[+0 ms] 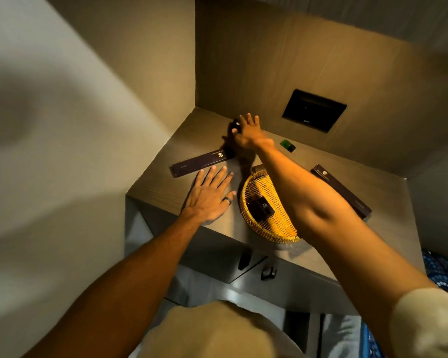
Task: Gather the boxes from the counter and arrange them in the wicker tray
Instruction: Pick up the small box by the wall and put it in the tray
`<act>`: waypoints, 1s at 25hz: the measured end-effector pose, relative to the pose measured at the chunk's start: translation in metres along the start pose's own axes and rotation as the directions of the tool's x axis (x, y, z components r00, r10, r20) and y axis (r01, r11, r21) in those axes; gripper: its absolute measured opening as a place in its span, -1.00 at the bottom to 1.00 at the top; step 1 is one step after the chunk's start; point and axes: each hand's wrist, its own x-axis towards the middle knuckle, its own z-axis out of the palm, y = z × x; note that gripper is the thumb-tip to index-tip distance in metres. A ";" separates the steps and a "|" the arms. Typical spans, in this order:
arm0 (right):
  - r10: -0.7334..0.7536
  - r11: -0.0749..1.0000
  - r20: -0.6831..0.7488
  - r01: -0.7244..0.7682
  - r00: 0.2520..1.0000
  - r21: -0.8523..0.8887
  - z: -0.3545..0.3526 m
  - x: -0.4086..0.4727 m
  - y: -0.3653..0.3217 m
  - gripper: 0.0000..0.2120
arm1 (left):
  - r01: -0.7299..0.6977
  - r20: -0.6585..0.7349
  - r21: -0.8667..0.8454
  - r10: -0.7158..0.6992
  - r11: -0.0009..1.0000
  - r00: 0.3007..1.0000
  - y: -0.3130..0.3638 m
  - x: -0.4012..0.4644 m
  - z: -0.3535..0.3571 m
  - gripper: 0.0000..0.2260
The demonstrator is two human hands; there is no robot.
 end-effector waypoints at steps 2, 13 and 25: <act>-0.019 0.998 0.049 0.022 0.999 -0.064 0.002 0.008 0.001 -0.36 | -0.001 -0.017 -0.002 0.001 1.000 1.000 0.000 0.001 0.000 -0.37; -0.014 0.990 -0.062 0.022 0.998 0.137 0.000 0.005 0.005 -0.40 | 0.006 -0.014 -0.030 -0.007 1.000 1.000 -0.001 0.002 0.001 -0.40; -0.320 0.938 0.160 0.336 0.934 -0.086 -0.008 -0.155 0.115 -0.34 | -0.011 0.056 -0.026 0.013 1.000 0.998 0.004 -0.011 -0.008 -0.41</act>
